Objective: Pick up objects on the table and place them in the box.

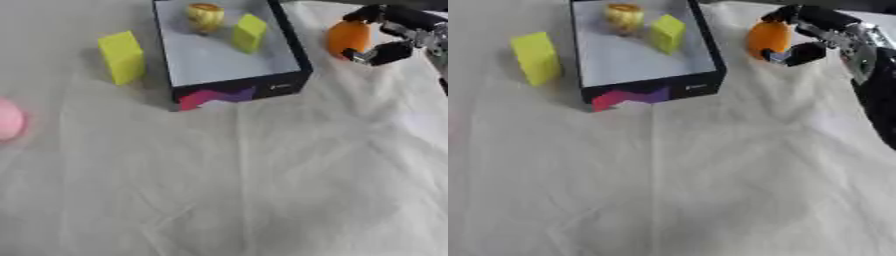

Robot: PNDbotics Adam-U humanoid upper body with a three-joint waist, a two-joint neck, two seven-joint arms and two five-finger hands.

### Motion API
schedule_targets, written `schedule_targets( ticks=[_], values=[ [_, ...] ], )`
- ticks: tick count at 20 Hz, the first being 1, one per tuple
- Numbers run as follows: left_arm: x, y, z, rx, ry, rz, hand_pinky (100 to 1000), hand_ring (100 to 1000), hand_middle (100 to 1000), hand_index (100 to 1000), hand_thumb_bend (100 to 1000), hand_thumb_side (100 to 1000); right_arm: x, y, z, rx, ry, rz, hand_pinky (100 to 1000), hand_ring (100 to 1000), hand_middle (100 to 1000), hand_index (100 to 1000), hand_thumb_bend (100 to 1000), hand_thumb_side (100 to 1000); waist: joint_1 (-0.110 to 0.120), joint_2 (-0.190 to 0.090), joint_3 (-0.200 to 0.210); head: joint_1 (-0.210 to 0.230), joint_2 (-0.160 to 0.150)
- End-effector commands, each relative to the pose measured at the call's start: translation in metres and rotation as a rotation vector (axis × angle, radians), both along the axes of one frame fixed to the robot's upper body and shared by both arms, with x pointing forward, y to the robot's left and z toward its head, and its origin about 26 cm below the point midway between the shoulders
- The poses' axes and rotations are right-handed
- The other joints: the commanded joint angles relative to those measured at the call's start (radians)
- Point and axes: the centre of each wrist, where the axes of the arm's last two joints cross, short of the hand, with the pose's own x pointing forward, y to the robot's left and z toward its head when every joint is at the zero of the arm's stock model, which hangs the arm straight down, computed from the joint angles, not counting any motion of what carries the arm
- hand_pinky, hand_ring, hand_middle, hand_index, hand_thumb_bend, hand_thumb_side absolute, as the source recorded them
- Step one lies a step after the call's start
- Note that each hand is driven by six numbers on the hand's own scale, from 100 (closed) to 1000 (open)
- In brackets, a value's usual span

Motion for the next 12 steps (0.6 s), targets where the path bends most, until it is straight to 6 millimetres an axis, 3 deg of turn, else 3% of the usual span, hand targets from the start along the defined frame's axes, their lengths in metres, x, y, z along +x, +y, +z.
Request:
schedule_targets(
  ticks=[1, 7, 12],
  values=[
    [0.0, 0.0012, 0.0056, 0.012, -0.019, -0.004, 846, 580, 600, 690, 100, 865, -0.0067, -0.0071, 0.0218, -0.044, -0.027, -0.01, 749, 788, 794, 930, 460, 572, -0.002, 0.003, 0.0, -0.001, -0.014],
    [0.0005, 0.0003, 0.007, 0.018, -0.024, -0.009, 847, 576, 595, 687, 100, 862, -0.0071, -0.008, 0.0234, -0.001, -0.106, -0.032, 700, 706, 720, 872, 460, 542, -0.002, 0.014, 0.009, -0.009, -0.022],
    [0.0011, -0.0012, 0.0078, 0.019, -0.026, -0.015, 847, 573, 591, 685, 100, 860, -0.0066, -0.0075, 0.0202, 0.046, -0.192, -0.041, 674, 686, 684, 816, 460, 570, -0.004, 0.02, 0.013, -0.01, -0.025]
  ],
)
